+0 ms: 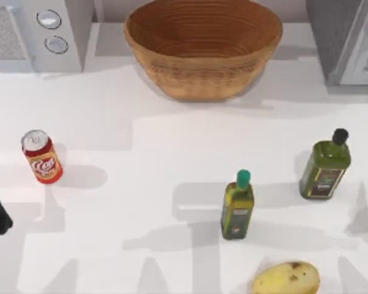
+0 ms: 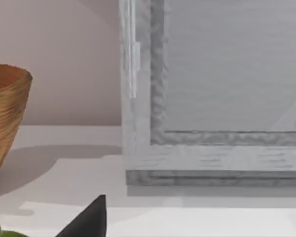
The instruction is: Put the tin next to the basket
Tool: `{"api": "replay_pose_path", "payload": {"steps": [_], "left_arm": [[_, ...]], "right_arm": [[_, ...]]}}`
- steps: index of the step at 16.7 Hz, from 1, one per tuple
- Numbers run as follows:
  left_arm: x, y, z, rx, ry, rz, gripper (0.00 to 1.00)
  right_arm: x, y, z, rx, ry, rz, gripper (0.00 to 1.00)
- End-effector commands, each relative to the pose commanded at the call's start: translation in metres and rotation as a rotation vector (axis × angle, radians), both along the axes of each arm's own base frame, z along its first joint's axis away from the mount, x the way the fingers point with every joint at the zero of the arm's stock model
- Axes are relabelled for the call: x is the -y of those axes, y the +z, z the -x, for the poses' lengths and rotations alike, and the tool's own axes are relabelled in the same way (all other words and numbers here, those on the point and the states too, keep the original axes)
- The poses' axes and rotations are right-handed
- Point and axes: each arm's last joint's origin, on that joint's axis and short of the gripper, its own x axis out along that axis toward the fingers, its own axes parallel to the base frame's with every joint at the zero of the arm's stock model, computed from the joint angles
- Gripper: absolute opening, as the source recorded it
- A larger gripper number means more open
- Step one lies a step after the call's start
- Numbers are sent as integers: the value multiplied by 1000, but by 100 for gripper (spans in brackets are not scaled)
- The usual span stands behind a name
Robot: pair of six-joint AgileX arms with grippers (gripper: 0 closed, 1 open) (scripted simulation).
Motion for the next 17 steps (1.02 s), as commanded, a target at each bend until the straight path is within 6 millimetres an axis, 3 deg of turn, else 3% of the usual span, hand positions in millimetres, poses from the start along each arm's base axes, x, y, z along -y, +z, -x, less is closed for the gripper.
{"api": "replay_pose_path", "payload": {"steps": [5,10,14,17], "left_arm": [[0,11,0,-50,-3,-28,100],[3,62,-16,-287,-48,-149,100],[8,99,-62,-606,-139,-283,100],[16,107,-114,-879,-245,-383,100]], "right_arm": [[0,0,0,0,0,0,100],[0,0,0,0,0,0,100],[0,0,0,0,0,0,100],[0,0,0,0,0,0,100]]}}
